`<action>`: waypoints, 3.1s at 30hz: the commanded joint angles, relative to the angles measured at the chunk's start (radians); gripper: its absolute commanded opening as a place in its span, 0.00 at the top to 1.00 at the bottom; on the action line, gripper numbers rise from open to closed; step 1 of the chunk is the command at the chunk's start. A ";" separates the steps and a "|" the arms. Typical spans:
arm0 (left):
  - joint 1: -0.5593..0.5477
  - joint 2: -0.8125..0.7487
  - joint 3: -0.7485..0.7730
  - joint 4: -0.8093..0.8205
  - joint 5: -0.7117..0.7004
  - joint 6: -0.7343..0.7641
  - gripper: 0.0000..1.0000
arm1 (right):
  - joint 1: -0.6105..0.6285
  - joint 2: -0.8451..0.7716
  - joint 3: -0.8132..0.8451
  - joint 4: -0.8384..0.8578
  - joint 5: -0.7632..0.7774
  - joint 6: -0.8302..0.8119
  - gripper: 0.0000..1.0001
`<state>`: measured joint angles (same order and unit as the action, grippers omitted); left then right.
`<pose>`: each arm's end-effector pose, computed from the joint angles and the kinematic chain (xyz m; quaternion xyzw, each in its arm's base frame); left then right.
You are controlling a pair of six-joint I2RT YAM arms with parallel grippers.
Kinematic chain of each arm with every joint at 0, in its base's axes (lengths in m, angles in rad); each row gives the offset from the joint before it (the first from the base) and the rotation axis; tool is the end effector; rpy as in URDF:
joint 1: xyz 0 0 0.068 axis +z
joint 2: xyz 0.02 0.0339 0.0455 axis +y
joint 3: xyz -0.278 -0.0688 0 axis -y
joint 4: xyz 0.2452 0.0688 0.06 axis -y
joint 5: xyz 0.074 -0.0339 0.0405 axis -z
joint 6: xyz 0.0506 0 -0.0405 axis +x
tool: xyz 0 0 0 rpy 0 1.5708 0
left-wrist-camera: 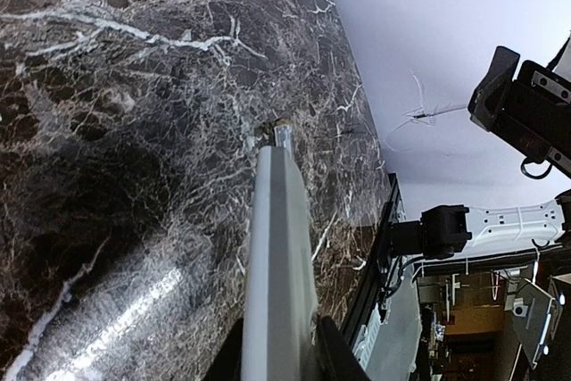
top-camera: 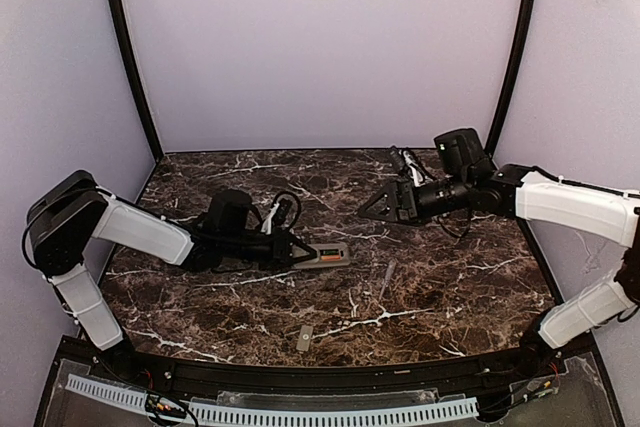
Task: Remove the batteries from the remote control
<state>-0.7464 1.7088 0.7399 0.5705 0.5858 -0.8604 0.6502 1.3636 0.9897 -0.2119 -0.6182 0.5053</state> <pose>0.2406 -0.2606 0.1757 0.1140 0.8054 -0.5482 0.1946 0.2282 0.2104 0.2881 -0.2042 0.8268 0.4705 0.2309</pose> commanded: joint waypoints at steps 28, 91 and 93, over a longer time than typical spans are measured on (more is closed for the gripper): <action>-0.014 0.111 0.101 -0.466 -0.122 0.094 0.48 | -0.014 0.052 -0.001 -0.133 0.236 -0.049 0.01; -0.152 -0.291 0.106 -0.684 -0.673 0.561 0.15 | 0.180 0.503 0.298 -0.572 0.770 0.264 0.42; -0.153 -0.299 0.095 -0.681 -0.673 0.561 0.16 | 0.176 0.521 0.308 -0.573 0.774 0.261 0.46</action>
<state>-0.8917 1.4509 0.8688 -0.1192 -0.0803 -0.3130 0.8261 1.8526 1.2633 -0.7658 0.1238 0.7738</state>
